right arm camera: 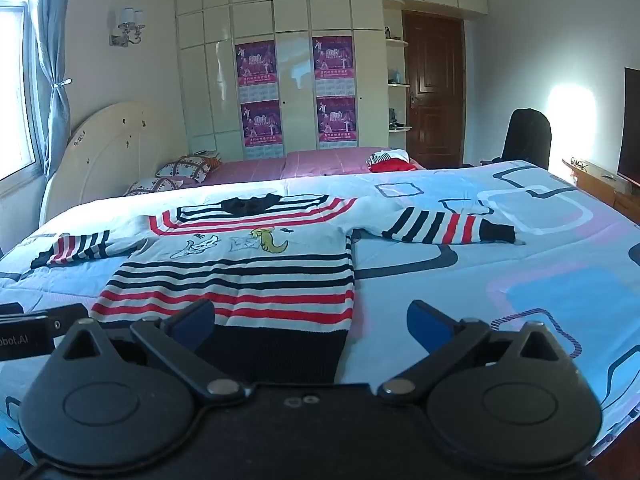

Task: Fold small clothes

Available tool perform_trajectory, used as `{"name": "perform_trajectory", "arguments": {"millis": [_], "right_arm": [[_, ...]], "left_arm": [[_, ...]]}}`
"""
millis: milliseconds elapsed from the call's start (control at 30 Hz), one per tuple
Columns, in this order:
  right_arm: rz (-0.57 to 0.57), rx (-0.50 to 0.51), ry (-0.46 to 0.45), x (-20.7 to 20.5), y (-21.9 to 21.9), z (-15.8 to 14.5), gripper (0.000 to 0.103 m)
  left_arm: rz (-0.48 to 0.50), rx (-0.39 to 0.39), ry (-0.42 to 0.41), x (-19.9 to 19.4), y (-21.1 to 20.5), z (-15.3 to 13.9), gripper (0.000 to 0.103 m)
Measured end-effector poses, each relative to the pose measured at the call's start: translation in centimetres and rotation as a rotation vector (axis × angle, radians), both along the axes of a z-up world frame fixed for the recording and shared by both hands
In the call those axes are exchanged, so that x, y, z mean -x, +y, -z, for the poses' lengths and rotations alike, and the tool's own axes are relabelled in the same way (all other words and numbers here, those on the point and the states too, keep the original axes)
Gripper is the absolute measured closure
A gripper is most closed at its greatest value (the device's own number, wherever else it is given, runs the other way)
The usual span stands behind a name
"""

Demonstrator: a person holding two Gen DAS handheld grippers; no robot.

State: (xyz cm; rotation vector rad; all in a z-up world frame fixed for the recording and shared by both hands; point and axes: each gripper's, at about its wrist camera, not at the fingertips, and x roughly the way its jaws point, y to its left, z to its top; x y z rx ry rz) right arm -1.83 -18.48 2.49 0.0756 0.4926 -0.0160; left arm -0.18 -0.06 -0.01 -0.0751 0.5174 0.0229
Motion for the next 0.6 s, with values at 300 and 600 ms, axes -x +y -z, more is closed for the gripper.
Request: {"name": "perform_trajectory", "arguments": {"millis": [300,600], "right_arm": [[-0.001,-0.001,-0.003,0.0,-0.1,-0.1,0.001],[0.000,-0.002,-0.009,0.0,-0.1,-0.2,0.001]], "left_arm": [[0.002,0.000,0.009,-0.1,0.3,-0.7,0.000],[-0.009,0.005,0.006,-0.2,0.2,-0.8,0.000]]}}
